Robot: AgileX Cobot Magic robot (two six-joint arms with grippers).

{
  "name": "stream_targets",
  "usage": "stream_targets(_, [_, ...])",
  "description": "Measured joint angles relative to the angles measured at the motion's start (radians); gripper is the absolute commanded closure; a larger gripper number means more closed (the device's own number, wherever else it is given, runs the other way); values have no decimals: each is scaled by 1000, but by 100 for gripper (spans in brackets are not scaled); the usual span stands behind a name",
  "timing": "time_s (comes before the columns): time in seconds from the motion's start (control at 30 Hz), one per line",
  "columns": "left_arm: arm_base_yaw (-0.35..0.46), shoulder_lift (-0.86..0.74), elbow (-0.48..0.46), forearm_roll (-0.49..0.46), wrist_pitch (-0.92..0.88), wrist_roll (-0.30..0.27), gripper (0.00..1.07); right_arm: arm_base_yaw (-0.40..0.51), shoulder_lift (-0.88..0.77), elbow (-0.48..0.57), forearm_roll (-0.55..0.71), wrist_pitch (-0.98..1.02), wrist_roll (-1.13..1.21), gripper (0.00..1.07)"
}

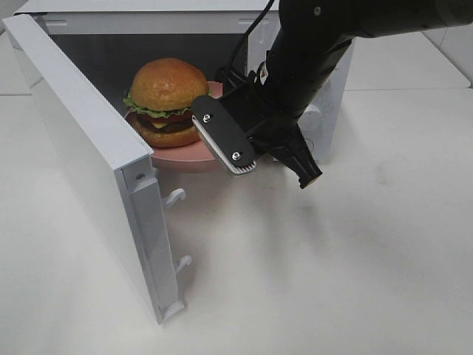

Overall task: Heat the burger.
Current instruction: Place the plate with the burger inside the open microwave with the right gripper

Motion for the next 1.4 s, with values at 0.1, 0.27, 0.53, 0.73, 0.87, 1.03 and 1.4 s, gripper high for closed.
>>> stream_targets(0.1, [0, 0, 0, 0, 0, 0, 9, 2, 26, -35, -5, 7, 11, 107])
stream_targets(0.27, [0, 0, 0, 0, 0, 0, 9, 3, 57, -85, -5, 13, 14, 107])
stream_targets(0.53, [0, 0, 0, 0, 0, 0, 9, 3, 110, -164, -10, 32, 63, 107])
stream_targets(0.73, [0, 0, 0, 0, 0, 0, 9, 3, 151, -223, -12, 34, 93, 107])
stream_targets(0.87, [0, 0, 0, 0, 0, 0, 9, 3, 177, -265, -18, 39, 108, 107])
stream_targets(1.03, [0, 0, 0, 0, 0, 0, 9, 2, 233, -341, -44, 45, 136, 107])
stream_targets(1.4, [0, 0, 0, 0, 0, 0, 9, -7, 320, -451, -84, 61, 162, 107])
